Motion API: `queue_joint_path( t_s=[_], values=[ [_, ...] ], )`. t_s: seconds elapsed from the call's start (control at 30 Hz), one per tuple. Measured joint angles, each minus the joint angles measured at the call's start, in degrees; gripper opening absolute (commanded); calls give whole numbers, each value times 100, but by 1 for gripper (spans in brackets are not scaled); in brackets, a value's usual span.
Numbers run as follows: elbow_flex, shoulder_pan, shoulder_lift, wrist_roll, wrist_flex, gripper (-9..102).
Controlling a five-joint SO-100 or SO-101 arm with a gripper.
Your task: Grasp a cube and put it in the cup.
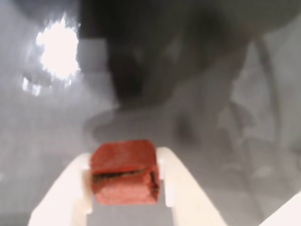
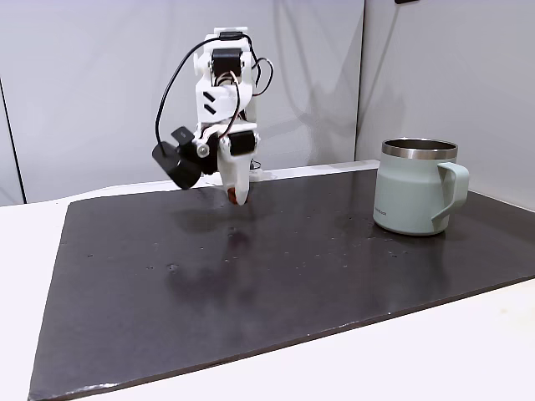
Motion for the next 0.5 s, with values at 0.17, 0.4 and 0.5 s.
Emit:
queue_joint_path(
  t_s=[0.17,0.4,0.5],
  values=[
    [-26,-193,773,158,387,5],
    [-615,-404,1573,334,1046,5],
    [-1037,-404,1679,396,1292,5]
  ],
)
